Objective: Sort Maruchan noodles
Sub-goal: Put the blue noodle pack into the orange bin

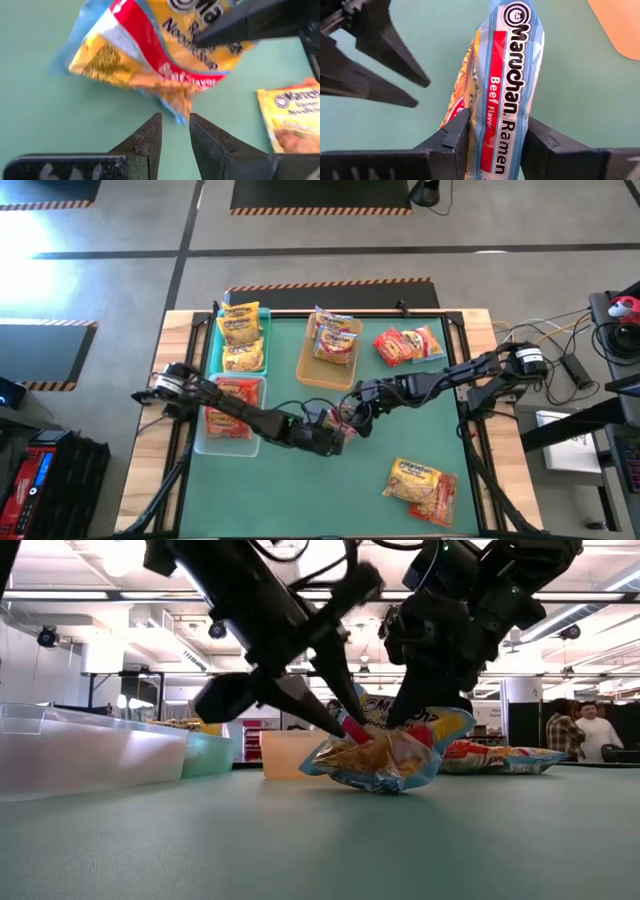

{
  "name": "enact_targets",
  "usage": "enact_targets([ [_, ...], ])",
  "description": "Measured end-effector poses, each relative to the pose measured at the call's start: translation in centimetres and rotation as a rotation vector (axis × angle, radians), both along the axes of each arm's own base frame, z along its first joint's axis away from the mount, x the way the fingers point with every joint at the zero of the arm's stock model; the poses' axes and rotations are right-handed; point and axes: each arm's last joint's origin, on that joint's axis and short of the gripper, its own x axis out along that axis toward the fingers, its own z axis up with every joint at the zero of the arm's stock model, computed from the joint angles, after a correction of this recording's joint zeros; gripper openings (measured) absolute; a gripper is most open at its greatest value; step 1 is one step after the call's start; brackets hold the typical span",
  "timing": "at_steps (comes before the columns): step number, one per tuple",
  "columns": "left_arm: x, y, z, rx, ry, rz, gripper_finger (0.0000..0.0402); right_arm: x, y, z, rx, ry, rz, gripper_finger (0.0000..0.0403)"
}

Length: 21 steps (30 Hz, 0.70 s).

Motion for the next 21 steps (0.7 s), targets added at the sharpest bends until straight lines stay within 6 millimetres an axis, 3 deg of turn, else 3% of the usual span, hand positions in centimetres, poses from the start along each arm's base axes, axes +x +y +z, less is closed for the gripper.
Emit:
enact_targets([
  [12,-0.9,-2.3,0.3,-0.097,-0.024,0.051,0.0082,-0.5,-1.3,2.7,-0.068,-0.107,0.023,0.0119],
  [21,-1.1,-2.4,0.3,-0.094,-0.032,0.088,0.0082,-1.1,-4.5,4.9,-0.144,-0.21,-0.041,0.0118],
])
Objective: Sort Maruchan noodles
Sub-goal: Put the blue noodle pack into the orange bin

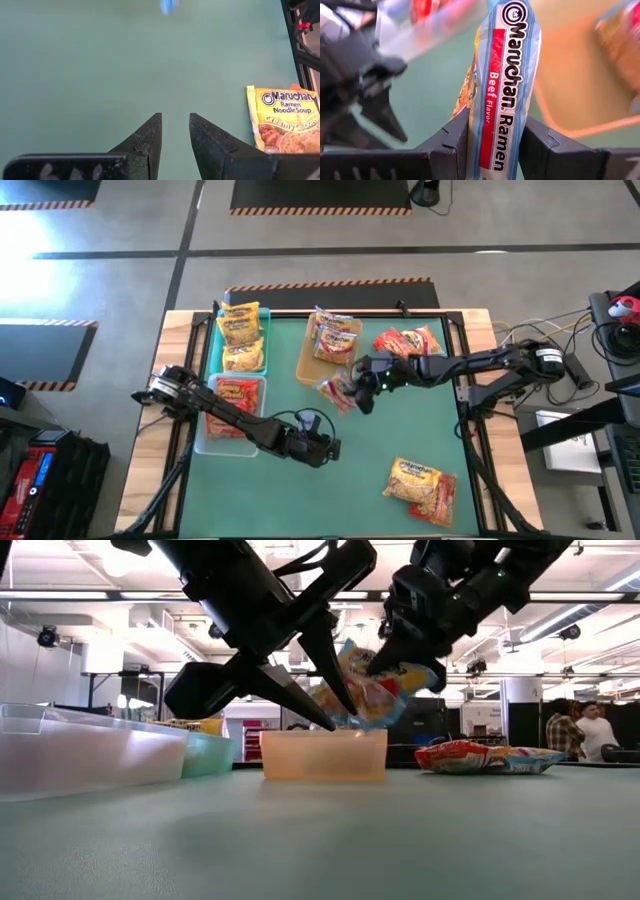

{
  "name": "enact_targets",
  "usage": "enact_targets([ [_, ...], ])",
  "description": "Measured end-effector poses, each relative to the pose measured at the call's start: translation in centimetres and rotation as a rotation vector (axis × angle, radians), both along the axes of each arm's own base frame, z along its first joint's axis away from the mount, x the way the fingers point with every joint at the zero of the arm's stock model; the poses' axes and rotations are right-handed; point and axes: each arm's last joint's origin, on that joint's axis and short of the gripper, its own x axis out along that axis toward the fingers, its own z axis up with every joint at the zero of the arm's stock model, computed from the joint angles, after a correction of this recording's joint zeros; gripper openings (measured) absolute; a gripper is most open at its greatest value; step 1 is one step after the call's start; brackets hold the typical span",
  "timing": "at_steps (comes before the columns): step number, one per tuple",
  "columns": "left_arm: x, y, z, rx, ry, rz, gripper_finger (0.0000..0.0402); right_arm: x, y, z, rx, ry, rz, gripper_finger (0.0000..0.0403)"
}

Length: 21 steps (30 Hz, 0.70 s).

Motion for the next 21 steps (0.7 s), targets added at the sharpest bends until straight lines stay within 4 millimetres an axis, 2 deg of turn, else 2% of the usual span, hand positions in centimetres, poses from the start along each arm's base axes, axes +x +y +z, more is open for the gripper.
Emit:
enact_targets([
  [5,0.0,0.1,0.0,0.024,-0.008,0.02,0.0082,-0.2,-2.4,2.0,-0.103,-0.08,-0.046,0.0119],
  [10,0.0,0.2,0.1,0.051,-0.013,0.035,0.0082,0.3,-5.3,3.1,-0.239,-0.084,-0.109,0.0119],
  [16,0.0,0.3,0.1,0.084,-0.023,0.056,0.0082,1.8,-7.4,2.7,-0.348,-0.021,-0.073,0.0119],
  [21,0.0,0.4,0.1,0.092,-0.027,0.074,0.0082,2.8,-8.4,1.9,-0.413,0.134,0.021,0.0119],
])
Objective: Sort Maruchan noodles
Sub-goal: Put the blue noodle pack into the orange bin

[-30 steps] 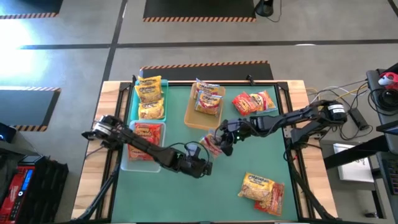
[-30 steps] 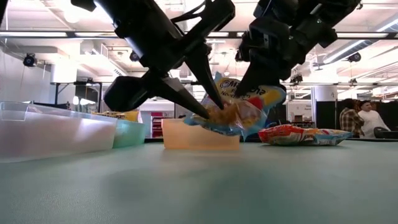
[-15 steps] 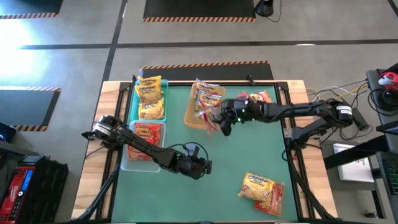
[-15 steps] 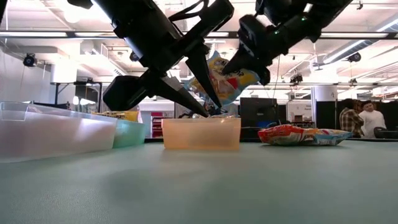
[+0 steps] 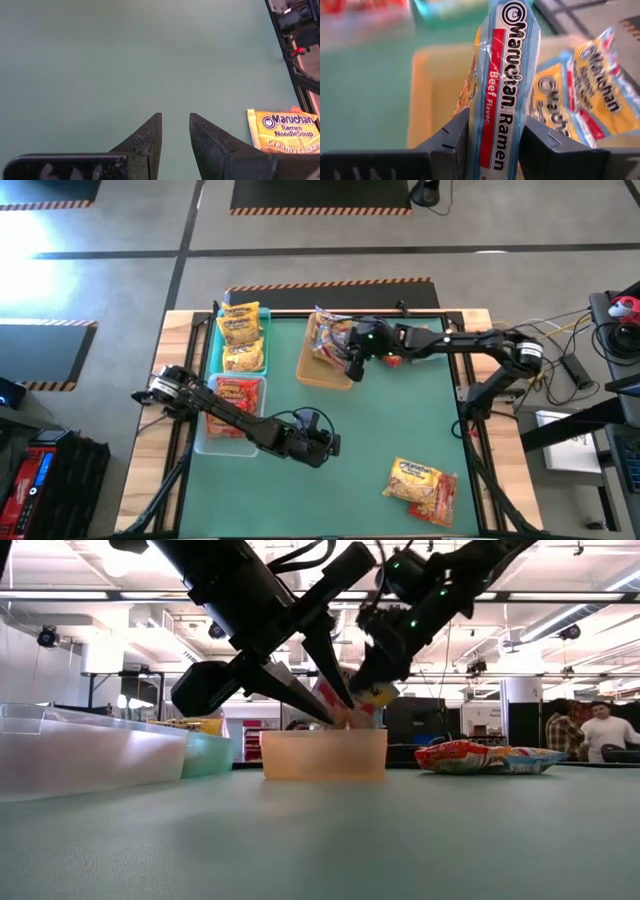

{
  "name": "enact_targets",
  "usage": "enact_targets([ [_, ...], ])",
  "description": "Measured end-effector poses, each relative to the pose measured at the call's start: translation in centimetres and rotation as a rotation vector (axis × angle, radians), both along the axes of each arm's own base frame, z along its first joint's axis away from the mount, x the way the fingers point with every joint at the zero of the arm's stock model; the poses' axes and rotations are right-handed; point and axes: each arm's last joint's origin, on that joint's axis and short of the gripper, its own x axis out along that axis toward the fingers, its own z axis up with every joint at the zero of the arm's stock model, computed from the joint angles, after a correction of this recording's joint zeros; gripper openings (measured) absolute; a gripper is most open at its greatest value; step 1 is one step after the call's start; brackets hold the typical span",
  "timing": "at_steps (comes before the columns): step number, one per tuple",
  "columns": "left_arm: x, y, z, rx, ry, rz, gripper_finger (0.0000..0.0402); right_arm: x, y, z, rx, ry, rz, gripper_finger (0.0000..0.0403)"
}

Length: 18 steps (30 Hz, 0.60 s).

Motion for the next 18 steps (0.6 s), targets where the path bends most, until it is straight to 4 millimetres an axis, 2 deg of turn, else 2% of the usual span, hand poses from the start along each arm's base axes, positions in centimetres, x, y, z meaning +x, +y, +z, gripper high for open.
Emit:
enact_targets([
  [9,0.0,0.0,0.0,-0.001,-0.004,0.013,0.0082,2.0,-1.5,-3.0,0.01,0.153,0.029,0.0119],
  [18,0.0,0.0,0.0,-0.003,-0.006,0.015,0.0082,2.5,-1.8,-3.7,0.019,0.191,0.025,0.0134],
])
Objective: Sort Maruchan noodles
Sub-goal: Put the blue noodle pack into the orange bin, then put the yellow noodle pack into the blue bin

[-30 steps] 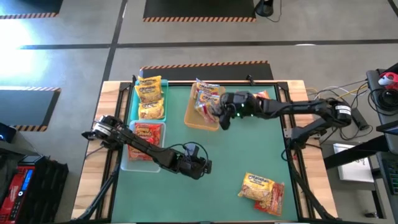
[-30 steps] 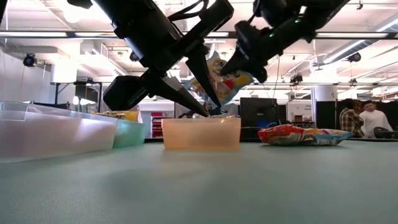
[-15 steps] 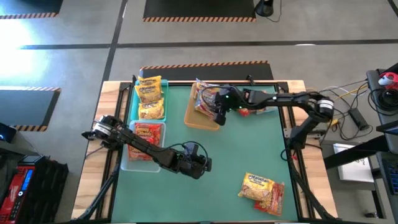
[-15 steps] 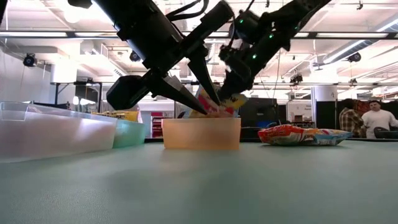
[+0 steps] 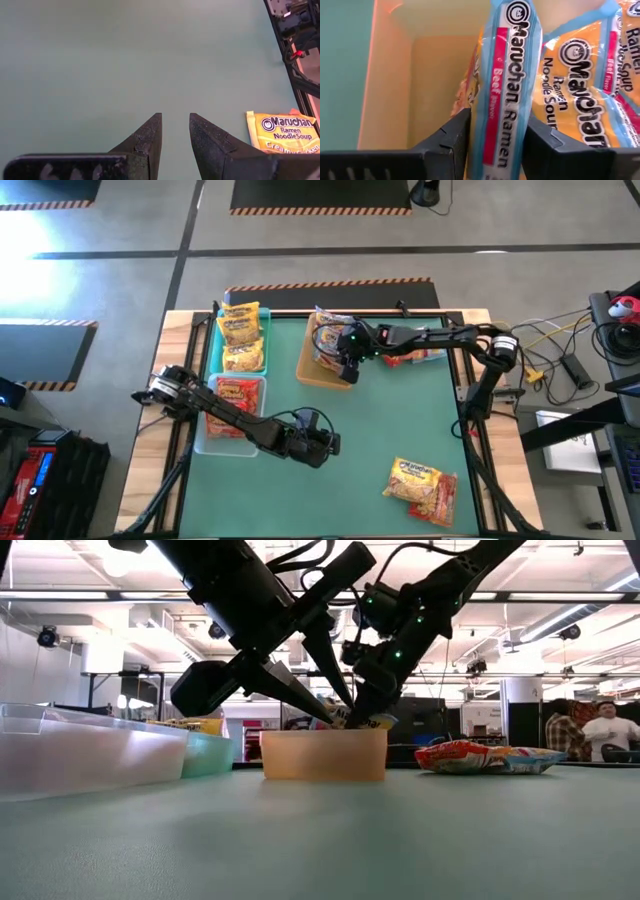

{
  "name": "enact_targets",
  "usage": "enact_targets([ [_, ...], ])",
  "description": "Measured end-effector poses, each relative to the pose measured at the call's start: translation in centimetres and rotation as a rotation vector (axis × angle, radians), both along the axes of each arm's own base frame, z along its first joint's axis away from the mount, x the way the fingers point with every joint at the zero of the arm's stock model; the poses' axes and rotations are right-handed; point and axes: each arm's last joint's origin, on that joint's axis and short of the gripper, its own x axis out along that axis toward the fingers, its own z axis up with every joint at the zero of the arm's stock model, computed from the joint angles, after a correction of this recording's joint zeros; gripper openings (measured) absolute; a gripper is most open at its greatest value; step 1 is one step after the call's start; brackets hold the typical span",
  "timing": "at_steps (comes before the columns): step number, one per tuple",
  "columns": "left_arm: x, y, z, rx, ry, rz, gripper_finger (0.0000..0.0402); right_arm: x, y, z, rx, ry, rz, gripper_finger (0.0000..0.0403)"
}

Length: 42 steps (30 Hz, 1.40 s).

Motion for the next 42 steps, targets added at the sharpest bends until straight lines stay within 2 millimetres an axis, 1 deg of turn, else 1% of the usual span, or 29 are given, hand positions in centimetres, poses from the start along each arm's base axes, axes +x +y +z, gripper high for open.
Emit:
enact_targets([
  [6,0.0,0.0,0.0,0.001,0.003,0.0,0.0082,-0.2,-0.5,0.1,-0.068,0.025,-0.069,0.0155],
  [9,-0.1,0.0,0.0,0.003,0.007,0.0,0.0082,-0.2,-0.7,0.6,-0.101,0.031,-0.1,0.0164],
  [11,-0.1,0.0,0.0,0.003,0.008,0.0,0.0082,-0.3,-0.7,1.4,-0.116,0.027,-0.121,0.017],
  [18,-0.1,0.0,-0.1,0.017,0.017,-0.015,0.0082,-1.1,-0.4,4.9,-0.131,-0.06,-0.154,0.0178],
  [23,-0.1,0.0,-0.1,0.041,0.032,-0.045,0.0082,-2.7,0.4,7.2,-0.068,-0.099,-0.223,0.0178],
  [27,-0.1,0.0,-0.1,0.056,0.044,-0.065,0.0082,-4.4,2.3,8.2,0.075,-0.112,-0.185,0.0178],
  [32,-0.2,-0.1,-0.3,0.059,0.071,-0.114,0.0082,-6.6,5.4,8.2,0.199,-0.127,-0.193,0.0178],
  [36,-0.3,-0.1,-0.4,0.064,0.097,-0.157,0.0082,-8.4,8.8,7.0,0.33,-0.12,-0.217,0.0178],
  [42,-0.5,-0.2,-0.2,0.071,0.146,-0.274,0.0082,-11.0,14.2,4.1,0.581,-0.042,-0.288,0.0178],
])
